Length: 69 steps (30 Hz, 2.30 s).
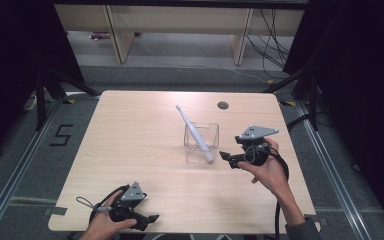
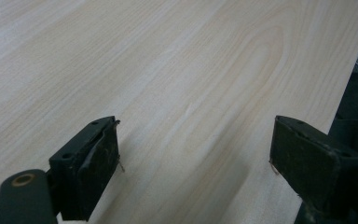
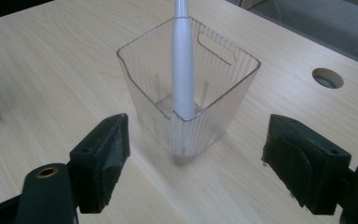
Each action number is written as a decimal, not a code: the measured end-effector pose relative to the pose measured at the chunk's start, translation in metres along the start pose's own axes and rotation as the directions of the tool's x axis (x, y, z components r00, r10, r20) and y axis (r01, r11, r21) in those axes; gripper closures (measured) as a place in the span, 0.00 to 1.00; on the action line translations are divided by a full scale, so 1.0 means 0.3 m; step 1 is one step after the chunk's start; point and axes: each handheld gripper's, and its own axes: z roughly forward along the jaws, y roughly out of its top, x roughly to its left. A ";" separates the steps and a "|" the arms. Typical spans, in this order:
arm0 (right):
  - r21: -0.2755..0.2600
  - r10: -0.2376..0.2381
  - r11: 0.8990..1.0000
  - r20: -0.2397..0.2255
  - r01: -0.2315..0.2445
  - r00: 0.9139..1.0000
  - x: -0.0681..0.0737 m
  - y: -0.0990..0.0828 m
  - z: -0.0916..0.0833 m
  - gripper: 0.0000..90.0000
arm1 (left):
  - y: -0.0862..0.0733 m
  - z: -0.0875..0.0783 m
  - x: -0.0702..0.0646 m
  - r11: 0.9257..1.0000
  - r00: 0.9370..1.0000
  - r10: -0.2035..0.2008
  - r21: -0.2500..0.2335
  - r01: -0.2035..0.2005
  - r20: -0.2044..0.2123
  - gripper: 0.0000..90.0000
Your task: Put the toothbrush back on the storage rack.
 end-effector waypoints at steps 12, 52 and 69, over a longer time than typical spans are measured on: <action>-0.002 0.035 0.999 -0.029 -0.035 0.999 0.013 -0.045 -0.032 0.24 | 0.000 -0.002 -0.001 1.000 1.000 0.000 -0.003 0.000 0.004 0.17; -0.097 0.071 0.992 -0.072 -0.077 0.995 0.068 -0.217 -0.099 0.24 | -0.001 -0.001 0.000 1.000 1.000 -0.021 -0.008 0.021 -0.004 0.17; -0.094 0.135 0.985 -0.096 -0.144 0.986 0.080 -0.293 -0.109 0.24 | 0.001 -0.002 0.001 1.000 1.000 -0.003 -0.008 0.003 -0.001 0.17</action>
